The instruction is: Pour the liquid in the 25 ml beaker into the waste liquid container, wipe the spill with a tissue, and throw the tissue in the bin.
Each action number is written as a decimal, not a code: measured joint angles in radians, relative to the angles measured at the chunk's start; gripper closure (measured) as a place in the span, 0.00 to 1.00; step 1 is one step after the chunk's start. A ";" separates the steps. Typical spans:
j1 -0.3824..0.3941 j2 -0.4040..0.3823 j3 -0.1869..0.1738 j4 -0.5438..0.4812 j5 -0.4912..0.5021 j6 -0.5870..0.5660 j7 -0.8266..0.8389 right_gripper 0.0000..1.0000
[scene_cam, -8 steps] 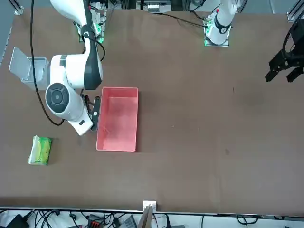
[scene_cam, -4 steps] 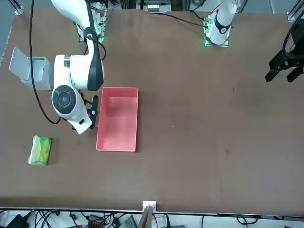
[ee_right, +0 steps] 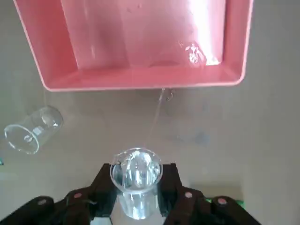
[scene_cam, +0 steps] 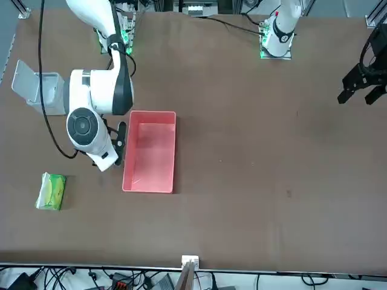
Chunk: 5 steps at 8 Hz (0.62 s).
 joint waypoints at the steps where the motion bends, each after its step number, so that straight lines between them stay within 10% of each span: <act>1: 0.000 0.008 0.000 0.020 0.013 0.000 0.000 0.53; 5: 0.003 0.055 0.002 0.072 0.047 0.000 0.000 0.53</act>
